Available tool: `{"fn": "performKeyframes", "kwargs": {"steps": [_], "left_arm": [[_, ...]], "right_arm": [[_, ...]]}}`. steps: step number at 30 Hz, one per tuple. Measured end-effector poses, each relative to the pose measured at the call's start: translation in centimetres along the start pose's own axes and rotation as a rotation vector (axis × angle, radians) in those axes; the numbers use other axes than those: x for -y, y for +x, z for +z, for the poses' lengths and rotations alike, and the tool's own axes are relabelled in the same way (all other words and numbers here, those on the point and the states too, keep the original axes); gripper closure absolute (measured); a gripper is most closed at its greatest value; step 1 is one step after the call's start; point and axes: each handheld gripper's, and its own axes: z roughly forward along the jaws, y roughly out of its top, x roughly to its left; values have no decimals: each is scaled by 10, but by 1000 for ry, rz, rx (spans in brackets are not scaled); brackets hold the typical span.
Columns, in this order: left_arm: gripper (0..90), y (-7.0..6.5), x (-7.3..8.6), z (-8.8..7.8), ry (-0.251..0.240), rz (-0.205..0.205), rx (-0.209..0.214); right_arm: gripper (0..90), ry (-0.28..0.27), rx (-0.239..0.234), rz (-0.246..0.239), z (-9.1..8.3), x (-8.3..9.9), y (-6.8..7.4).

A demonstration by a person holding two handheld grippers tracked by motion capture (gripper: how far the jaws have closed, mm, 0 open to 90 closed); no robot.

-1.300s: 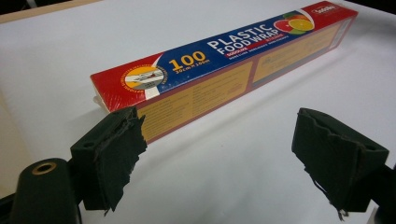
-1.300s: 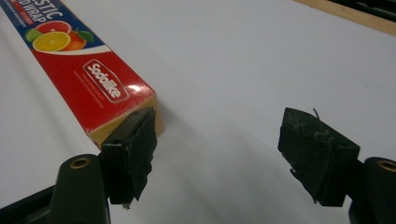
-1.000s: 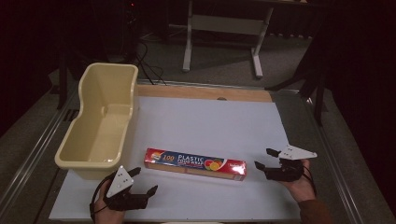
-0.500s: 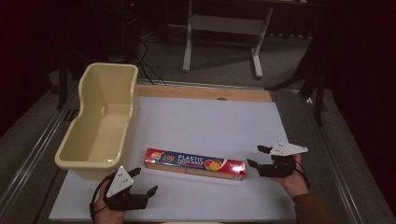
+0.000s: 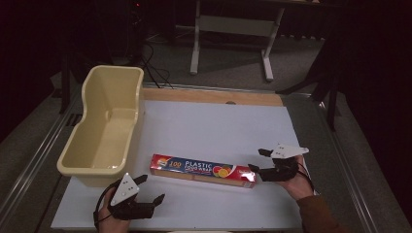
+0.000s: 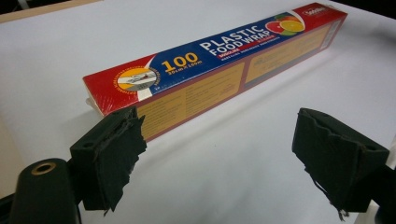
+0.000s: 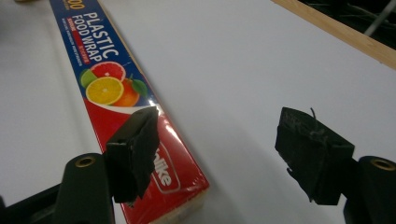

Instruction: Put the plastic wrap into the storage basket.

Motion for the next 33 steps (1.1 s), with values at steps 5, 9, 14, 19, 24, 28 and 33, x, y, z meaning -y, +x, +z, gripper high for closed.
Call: {"fn": "performKeyframes", "kwargs": {"steps": [5,9,14,19,24,28,33], "left_arm": [[158,0,0,0,-1,2,3],[158,0,0,0,-2,0,2],[158,0,0,-1,-3,1,3],[158,0,0,-1,-5,-1,1],[158,0,0,-1,-8,-1,0],[158,0,0,-2,-11,-2,0],[158,0,0,-2,-14,-1,0]], "right_arm": [[295,12,-18,-18,7,-6,2],[295,15,-30,-31,11,-12,3],[302,15,-48,-47,17,-18,6],[304,22,-68,-58,23,-24,9],[308,26,-86,-66,30,-29,11],[308,30,-102,-70,36,-32,13],[308,44,-120,-87,42,-36,16]]}}
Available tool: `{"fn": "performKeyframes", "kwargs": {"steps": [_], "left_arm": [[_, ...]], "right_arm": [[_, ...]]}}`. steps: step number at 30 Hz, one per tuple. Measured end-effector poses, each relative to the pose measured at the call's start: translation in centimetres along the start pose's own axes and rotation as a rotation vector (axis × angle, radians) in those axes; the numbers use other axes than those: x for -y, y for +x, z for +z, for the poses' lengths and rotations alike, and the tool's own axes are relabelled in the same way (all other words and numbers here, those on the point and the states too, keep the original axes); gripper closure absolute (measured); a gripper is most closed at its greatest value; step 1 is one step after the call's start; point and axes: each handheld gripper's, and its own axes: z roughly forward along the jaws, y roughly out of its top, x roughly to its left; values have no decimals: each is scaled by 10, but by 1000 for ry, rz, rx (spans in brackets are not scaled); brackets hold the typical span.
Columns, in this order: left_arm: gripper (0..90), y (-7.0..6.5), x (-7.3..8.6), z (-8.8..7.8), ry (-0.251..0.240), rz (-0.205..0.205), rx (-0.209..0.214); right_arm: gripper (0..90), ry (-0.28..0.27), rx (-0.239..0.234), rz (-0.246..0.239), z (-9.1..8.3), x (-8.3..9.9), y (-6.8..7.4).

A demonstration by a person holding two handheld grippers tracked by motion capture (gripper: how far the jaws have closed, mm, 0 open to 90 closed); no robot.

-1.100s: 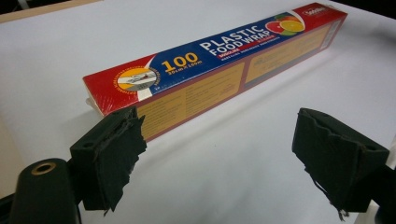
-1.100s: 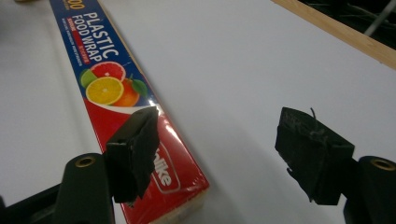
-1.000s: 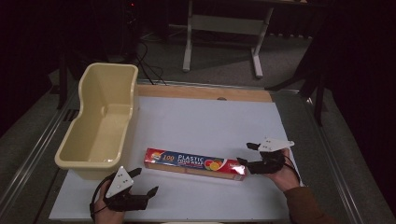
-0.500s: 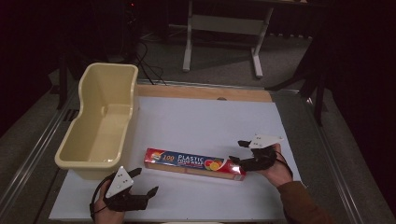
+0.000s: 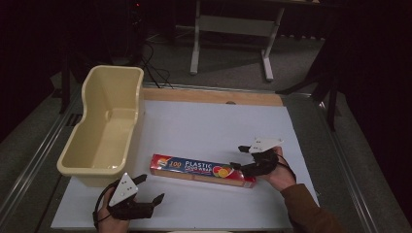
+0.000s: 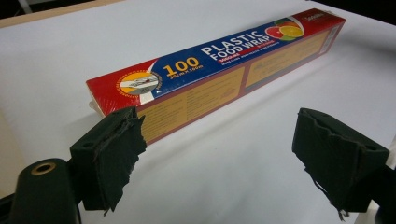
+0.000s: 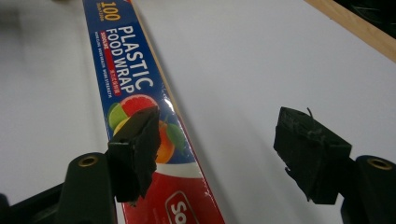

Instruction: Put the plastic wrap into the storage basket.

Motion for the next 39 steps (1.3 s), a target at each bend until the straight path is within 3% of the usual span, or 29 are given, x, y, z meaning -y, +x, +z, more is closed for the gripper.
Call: {"fn": "performKeyframes", "kwargs": {"steps": [25,39], "left_arm": [[157,1,0,-1,-5,-1,-8],[157,2,0,-2,-12,-3,-10]], "right_arm": [[317,73,-72,-79,24,-21,5],[308,130,-138,-132,48,-35,18]]}}
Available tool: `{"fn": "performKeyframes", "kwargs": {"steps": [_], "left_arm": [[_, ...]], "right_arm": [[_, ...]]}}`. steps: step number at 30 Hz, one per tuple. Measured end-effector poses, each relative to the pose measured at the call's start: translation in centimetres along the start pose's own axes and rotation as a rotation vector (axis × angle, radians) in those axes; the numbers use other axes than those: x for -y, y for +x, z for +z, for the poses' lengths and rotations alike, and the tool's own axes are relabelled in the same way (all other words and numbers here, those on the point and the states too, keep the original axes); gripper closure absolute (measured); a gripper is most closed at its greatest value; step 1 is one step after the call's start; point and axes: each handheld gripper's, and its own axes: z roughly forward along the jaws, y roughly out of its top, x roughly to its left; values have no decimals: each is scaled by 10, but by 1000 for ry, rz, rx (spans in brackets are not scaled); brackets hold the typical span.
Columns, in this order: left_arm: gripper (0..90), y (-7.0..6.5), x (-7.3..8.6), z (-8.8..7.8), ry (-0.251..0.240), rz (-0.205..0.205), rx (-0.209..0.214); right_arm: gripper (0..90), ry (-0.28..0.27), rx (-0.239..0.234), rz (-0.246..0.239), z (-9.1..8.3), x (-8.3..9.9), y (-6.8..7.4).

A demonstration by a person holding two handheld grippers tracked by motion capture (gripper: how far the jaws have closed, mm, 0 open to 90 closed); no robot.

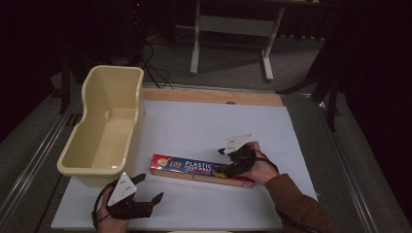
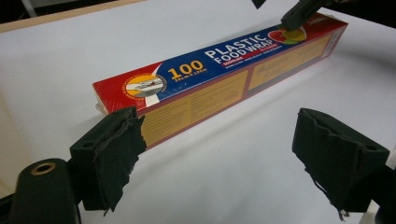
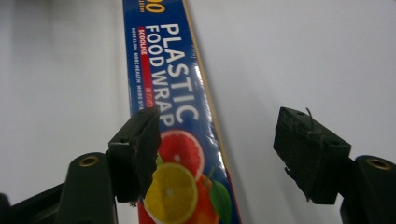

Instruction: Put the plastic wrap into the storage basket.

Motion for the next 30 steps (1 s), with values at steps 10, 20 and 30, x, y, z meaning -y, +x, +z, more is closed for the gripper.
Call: {"fn": "performKeyframes", "kwargs": {"steps": [10,20,30], "left_arm": [[157,0,0,-2,-14,4,2],[157,0,0,-2,-18,4,1],[157,0,0,-2,-18,5,2]], "right_arm": [[294,38,-44,-18,16,-7,5],[289,46,-75,-25,22,-14,7],[281,95,-100,-33,35,-15,9]]}}
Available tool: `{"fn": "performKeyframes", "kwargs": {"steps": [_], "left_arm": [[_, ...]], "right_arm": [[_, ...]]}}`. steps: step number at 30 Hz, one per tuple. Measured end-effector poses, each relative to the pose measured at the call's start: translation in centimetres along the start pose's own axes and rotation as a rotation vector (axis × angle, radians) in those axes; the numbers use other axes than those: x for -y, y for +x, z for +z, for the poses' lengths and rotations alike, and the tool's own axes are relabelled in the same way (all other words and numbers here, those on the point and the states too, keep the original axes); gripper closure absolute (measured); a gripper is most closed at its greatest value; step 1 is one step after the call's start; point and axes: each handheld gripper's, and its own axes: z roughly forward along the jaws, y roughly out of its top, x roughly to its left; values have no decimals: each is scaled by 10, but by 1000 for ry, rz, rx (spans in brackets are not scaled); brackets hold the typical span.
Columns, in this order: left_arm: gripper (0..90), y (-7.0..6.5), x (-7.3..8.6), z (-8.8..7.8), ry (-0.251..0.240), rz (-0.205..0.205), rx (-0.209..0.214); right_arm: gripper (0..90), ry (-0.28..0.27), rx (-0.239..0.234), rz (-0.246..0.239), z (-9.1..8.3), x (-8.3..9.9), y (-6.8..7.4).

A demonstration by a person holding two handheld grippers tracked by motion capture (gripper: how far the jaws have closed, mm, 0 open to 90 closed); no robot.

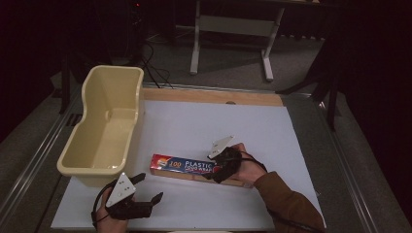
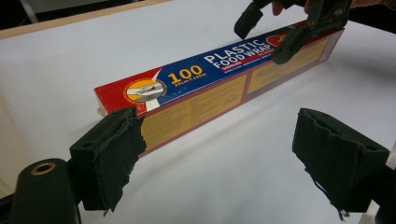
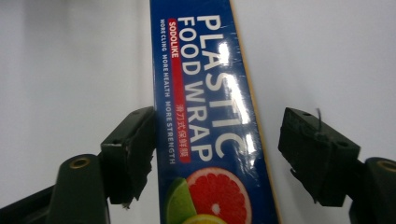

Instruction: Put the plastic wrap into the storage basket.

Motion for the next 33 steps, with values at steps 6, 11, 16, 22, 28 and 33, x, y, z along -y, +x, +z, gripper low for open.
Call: {"fn": "performKeyframes", "kwargs": {"steps": [6,11,16,22,28,33], "left_arm": [[157,0,0,0,-1,0,0],[157,0,0,0,-1,-1,-1],[157,0,0,0,-1,-1,0],[157,0,0,-1,-1,-2,0],[157,0,0,0,1,-1,1],[157,0,0,0,2,-1,3]], "right_arm": [[325,41,-24,-14,5,-5,0],[331,72,-34,-21,7,-10,-1],[333,101,-33,-35,7,-13,-2],[337,128,-32,-49,7,-17,-1],[342,166,-35,-61,7,-21,-1],[345,230,-44,-69,10,-29,-1]]}}
